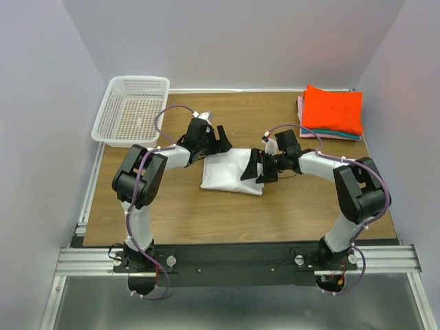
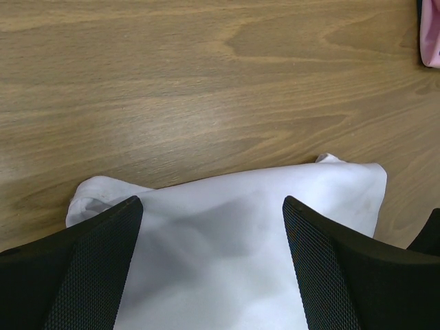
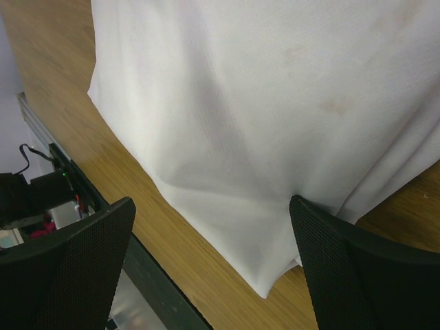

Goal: Fold and stack the t-shirts
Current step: Fold the tshirt, then neatly place the folded tshirt to the corner

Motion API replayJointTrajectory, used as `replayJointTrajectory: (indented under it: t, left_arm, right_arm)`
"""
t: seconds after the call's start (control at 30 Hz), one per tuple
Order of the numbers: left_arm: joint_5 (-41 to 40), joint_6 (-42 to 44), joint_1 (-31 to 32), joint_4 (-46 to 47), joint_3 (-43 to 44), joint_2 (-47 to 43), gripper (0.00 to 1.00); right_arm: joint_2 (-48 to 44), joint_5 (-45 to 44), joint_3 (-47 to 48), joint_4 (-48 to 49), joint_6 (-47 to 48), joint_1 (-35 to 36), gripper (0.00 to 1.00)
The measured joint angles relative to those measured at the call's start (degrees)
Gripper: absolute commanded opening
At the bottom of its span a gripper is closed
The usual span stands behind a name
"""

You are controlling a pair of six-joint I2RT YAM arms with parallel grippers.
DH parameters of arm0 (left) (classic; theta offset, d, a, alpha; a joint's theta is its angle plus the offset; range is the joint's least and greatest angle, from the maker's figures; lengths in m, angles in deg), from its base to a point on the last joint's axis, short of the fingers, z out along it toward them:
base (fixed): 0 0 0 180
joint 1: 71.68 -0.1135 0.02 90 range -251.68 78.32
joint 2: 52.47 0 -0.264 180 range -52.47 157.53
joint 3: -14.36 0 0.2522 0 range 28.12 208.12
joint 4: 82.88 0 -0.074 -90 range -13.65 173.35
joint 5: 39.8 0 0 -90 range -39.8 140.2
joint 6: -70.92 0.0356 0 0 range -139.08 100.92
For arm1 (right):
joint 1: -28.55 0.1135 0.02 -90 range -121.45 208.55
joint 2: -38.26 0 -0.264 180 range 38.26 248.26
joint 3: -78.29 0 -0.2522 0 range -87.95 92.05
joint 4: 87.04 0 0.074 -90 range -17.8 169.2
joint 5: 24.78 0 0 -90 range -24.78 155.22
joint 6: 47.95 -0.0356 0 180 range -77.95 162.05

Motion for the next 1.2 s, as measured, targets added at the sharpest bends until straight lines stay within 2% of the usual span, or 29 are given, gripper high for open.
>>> replayJointTrajectory:
  t: [0.23, 0.3, 0.43, 0.57, 0.63, 0.77, 0.93, 1.2]
  left_arm:
    - [0.9, 2.0, -0.1, -2.0, 0.6, -1.4, 0.93]
    - [0.6, 2.5, -0.1, -4.0, 0.6, -4.2, 0.98]
    - [-1.7, 3.7, -0.1, -5.7, 0.2, -14.9, 0.98]
    - [-7.3, 3.5, -0.1, -5.7, -5.4, -30.8, 0.98]
    - [-11.0, 2.8, -0.1, -6.2, -9.6, -39.0, 0.98]
    - [-16.3, 0.6, -0.1, -8.5, -18.3, -48.8, 0.98]
    - [-20.5, -2.4, -0.1, -15.5, -26.8, -53.6, 0.98]
    - [-22.8, -4.7, -0.1, -21.1, -34.1, -59.4, 0.98]
  right_arm:
    - [-2.9, -2.6, -0.2, -0.7, 0.0, 0.1, 1.0]
    - [-6.4, -3.8, -0.5, -1.2, -0.1, 0.1, 1.0]
    - [-15.1, -8.6, -0.9, -1.3, -1.6, 0.1, 1.0]
    - [-19.0, -15.0, -1.0, -2.4, -3.2, 0.2, 1.0]
    - [-18.4, -18.3, -1.0, -3.7, -3.7, 0.2, 1.0]
    - [-14.8, -24.1, -0.1, -6.6, -4.7, 0.2, 1.0]
    - [-6.8, -29.0, 3.6, -8.3, -5.3, 0.3, 0.98]
    - [1.3, -31.1, 9.3, -9.0, -4.9, 2.2, 0.87]
